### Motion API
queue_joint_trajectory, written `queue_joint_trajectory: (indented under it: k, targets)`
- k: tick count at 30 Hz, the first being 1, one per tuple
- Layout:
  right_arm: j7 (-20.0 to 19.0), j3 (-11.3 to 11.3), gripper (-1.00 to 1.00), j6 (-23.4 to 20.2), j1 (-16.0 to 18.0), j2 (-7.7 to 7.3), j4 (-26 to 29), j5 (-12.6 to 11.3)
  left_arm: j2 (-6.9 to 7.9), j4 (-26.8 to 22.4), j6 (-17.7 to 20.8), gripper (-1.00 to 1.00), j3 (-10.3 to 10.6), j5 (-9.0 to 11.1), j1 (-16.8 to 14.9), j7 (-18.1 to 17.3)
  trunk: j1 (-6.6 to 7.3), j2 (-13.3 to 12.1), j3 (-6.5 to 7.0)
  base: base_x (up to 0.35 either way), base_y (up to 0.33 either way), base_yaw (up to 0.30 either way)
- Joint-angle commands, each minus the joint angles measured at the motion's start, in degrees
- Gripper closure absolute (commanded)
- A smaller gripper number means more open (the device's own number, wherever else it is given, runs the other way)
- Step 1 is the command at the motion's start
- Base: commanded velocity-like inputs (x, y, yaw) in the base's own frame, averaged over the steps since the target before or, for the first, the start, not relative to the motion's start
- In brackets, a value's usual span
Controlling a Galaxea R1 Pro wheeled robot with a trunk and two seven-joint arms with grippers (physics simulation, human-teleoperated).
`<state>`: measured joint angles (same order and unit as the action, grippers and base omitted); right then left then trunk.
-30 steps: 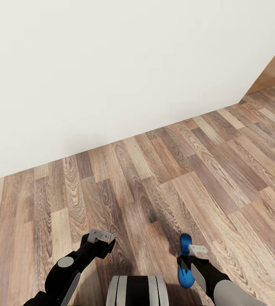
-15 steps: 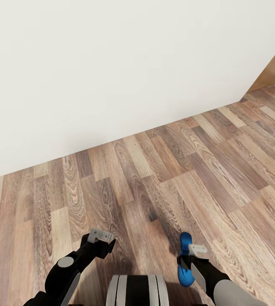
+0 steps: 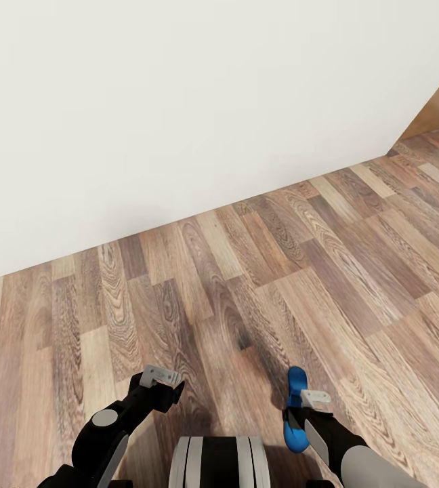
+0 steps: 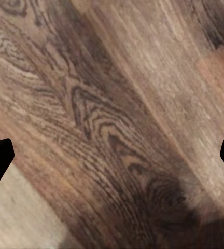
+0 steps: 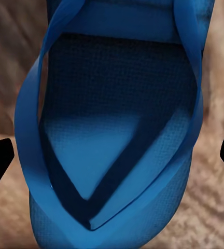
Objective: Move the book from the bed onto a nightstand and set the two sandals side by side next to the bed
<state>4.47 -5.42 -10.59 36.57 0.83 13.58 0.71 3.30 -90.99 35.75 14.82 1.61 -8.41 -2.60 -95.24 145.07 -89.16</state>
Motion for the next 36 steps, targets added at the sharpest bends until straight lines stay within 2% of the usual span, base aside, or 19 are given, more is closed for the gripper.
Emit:
queue_joint_trajectory:
  k: [1, 36]
  targets:
    - [0.1, -0.4, -1.0, -0.3, 0.0, 0.05, 0.1, 0.1, 0.04, -0.1, 0.3, -1.0, 0.0, 0.2, 0.0, 0.0, 0.01, 0.0, -0.03, 0.0, 0.0, 0.0]
    - [0.1, 0.0, -1.0, -0.3, 0.1, 0.05, 0.1, 0.2, 0.04, -0.1, -0.2, -1.0, 0.0, 0.1, 0.0, 0.0, 0.01, 0.0, -0.03, 0.0, 0.0, 0.0]
